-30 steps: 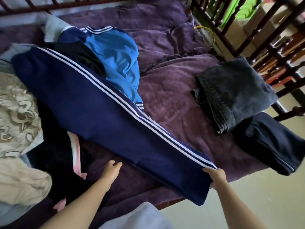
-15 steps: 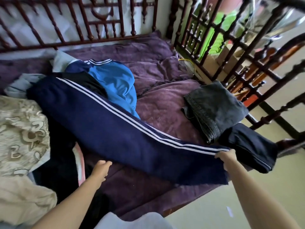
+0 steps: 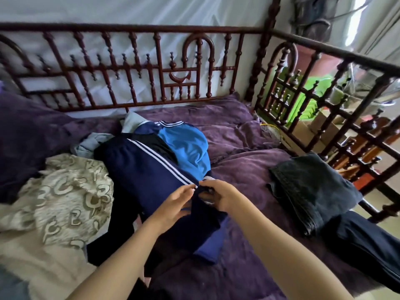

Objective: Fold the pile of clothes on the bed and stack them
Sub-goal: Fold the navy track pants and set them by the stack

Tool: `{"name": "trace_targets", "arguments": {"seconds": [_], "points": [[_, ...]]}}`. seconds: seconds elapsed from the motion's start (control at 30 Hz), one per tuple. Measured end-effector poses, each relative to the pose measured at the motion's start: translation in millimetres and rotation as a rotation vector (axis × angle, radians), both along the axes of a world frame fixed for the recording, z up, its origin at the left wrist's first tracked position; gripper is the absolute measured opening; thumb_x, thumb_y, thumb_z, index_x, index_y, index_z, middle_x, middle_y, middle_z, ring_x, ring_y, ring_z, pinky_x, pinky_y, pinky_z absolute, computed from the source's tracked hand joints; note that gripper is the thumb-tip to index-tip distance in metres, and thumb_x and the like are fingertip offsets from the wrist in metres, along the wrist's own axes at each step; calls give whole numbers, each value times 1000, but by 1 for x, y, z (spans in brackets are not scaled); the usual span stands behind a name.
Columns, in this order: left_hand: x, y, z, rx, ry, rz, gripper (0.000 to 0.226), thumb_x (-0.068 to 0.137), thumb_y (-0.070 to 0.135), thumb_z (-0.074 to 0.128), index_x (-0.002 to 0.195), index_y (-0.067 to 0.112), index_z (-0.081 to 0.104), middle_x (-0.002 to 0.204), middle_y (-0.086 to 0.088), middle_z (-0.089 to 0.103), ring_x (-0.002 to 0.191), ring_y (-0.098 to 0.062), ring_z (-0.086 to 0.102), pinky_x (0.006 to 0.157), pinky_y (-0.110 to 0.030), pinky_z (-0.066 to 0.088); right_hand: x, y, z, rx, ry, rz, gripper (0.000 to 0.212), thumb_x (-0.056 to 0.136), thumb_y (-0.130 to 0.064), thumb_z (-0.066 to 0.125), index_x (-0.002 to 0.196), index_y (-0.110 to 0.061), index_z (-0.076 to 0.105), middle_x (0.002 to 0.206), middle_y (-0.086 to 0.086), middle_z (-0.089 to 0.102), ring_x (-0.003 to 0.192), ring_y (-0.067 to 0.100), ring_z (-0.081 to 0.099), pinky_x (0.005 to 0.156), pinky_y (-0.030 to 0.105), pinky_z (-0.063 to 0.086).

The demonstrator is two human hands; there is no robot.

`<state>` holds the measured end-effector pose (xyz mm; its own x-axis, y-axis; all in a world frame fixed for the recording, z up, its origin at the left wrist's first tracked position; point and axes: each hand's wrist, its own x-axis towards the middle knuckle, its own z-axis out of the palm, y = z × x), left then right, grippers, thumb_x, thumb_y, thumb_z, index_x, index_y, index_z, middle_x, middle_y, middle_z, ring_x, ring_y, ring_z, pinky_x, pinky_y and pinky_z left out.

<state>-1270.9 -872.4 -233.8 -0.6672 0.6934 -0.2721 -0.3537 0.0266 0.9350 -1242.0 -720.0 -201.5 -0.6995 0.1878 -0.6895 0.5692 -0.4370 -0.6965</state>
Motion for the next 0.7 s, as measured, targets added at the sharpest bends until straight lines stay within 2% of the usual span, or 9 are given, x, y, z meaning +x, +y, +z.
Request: {"name": "trace_targets", "arguments": {"seconds": [0.03, 0.1, 0.17, 0.23, 0.33, 0.5, 0.57, 0.63, 0.7], "points": [[-4, -9, 0, 23, 0, 31, 101, 34, 75, 77, 116, 21, 55, 102, -2, 65, 93, -15, 61, 78, -27, 51, -7, -8, 2, -29, -7, 28, 21, 90, -13, 55, 71, -18, 47, 65, -2, 56, 47, 8, 60, 44, 15, 44], [-12, -22, -1, 38, 40, 96, 99, 33, 73, 79, 113, 20, 55, 105, 2, 66, 97, -9, 62, 84, -21, 48, -16, -20, 4, -63, -34, 112, 17, 91, -19, 53, 74, -18, 51, 62, -4, 65, 66, 10, 64, 80, 30, 48], [-14, -31, 0, -28, 131, 123, 80, 45, 66, 80, 108, 23, 55, 98, 12, 69, 95, 2, 62, 81, -11, 46, -21, -29, 6, -20, -51, 217, 19, 93, -24, 49, 75, -20, 52, 60, -9, 66, 73, 10, 60, 100, 46, 28], [-15, -35, -4, -110, 176, 159, 38, 73, 28, 78, 103, 25, 54, 91, 14, 70, 95, -1, 60, 75, -6, 45, -23, -36, 5, 17, -52, 276, 21, 94, -28, 45, 76, -22, 53, 58, -11, 66, 73, 11, 57, 95, 44, 27], [-22, -40, -14, -268, 263, 191, 52, 72, -14, 68, 109, 20, 55, 105, 4, 63, 102, -11, 55, 75, -8, 45, -26, -39, -2, 73, -46, 289, 20, 93, -29, 44, 77, -22, 54, 68, -9, 66, 71, 13, 54, 75, 30, 35], [-34, -44, -17, -473, 458, 151, 57, 69, -26, 51, 112, 10, 58, 100, -6, 62, 93, -13, 56, 70, -5, 41, -23, -24, -16, 183, -10, 240, 15, 93, -26, 45, 97, -20, 59, 82, -2, 68, 65, 13, 50, 58, 24, 34], [-42, -45, -7, -512, 584, 50, 57, 69, -25, 47, 106, 17, 59, 97, -3, 64, 85, 3, 59, 75, -10, 42, -20, -6, -33, 304, 22, 127, 20, 91, -13, 48, 109, -15, 57, 82, 0, 64, 64, 13, 50, 56, 23, 34], [-48, -48, 10, -523, 673, -56, 60, 71, -25, 45, 116, 13, 59, 100, 11, 63, 84, 23, 54, 82, -1, 36, -14, 14, -52, 480, 40, 79, 43, 86, 3, 45, 127, -9, 51, 93, 5, 59, 69, 17, 50, 56, 23, 35], [-53, -51, 28, -516, 714, -166, 63, 74, -24, 46, 126, 10, 53, 98, 35, 58, 93, 28, 48, 86, 3, 32, -8, 29, -69, 623, 54, 157, 62, 82, 9, 43, 140, -11, 38, 115, 7, 53, 88, 20, 54, 66, 23, 43]]}}
